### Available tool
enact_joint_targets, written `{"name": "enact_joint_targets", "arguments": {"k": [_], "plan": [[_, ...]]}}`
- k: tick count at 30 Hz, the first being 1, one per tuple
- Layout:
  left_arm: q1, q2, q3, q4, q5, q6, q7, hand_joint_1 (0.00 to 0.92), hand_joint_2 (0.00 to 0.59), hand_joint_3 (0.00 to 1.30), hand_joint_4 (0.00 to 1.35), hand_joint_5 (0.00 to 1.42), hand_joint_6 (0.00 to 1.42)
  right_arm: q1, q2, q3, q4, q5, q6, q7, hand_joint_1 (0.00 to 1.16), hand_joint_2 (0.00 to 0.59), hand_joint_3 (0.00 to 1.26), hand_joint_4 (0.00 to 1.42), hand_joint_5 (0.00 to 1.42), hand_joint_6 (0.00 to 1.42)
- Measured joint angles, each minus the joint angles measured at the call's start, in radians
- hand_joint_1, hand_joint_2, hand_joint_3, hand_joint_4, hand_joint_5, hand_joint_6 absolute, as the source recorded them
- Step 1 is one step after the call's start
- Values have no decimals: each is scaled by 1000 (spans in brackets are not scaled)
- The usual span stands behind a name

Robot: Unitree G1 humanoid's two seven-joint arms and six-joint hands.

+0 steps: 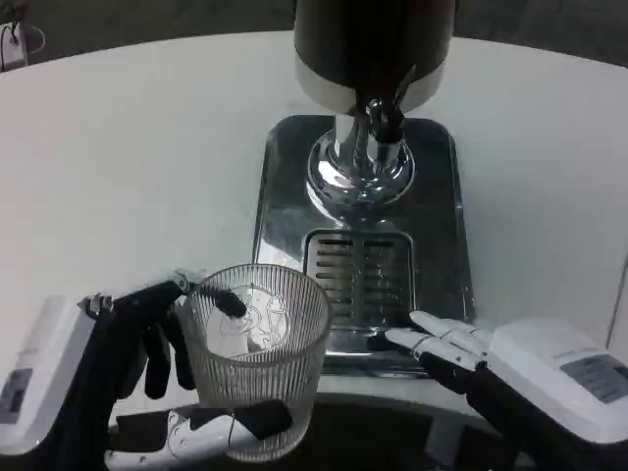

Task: Grasp the cup under the faucet to collect the drink, then remove the cup.

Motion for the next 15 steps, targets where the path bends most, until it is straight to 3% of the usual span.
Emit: {"name": "enact_joint_targets", "arguments": {"k": [15], "plan": [[-92, -24, -7, 69, 16, 27, 0, 475, 0, 994, 1090, 1235, 1424, 34, 1, -32, -11, 15, 1, 0, 492, 457, 149, 42, 86, 65]]}}
